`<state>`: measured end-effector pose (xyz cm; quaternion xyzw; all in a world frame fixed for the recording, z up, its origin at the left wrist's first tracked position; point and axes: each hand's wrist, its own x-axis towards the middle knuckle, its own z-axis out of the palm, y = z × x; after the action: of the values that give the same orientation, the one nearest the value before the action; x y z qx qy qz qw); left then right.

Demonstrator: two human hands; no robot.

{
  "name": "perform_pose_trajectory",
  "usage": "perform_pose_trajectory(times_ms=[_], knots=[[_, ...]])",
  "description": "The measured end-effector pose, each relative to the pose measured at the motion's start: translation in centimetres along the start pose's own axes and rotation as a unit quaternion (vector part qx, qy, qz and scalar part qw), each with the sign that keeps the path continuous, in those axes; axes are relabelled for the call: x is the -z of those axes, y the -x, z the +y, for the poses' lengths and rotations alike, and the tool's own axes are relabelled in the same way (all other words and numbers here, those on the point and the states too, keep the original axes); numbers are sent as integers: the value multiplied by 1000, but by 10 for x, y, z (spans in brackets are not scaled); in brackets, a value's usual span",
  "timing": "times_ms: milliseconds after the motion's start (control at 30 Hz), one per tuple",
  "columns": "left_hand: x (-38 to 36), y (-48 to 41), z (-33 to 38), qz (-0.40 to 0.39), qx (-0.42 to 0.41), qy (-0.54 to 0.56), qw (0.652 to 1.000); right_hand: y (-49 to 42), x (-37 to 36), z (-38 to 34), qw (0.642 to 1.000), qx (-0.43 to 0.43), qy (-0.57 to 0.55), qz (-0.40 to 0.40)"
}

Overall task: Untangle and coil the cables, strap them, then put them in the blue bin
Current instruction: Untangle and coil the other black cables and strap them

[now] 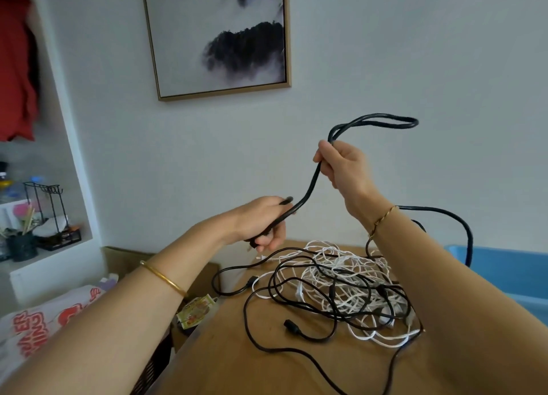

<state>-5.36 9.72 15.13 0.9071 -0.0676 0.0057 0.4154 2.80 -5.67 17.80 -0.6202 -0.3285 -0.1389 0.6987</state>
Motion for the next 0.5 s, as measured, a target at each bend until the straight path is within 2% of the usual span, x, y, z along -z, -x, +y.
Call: perform_pose_trajectory(times_ms=[167,400,500], knots=[[9,10,11,-45,-8,183,982,-4,1,21,999,-46,7,21],[12,18,15,-153,17,246,957,-9,-5,30,997,-19,39,65],[18,17,15,-192,-5,321,927,-8,-7,36,997,-44,37,56]])
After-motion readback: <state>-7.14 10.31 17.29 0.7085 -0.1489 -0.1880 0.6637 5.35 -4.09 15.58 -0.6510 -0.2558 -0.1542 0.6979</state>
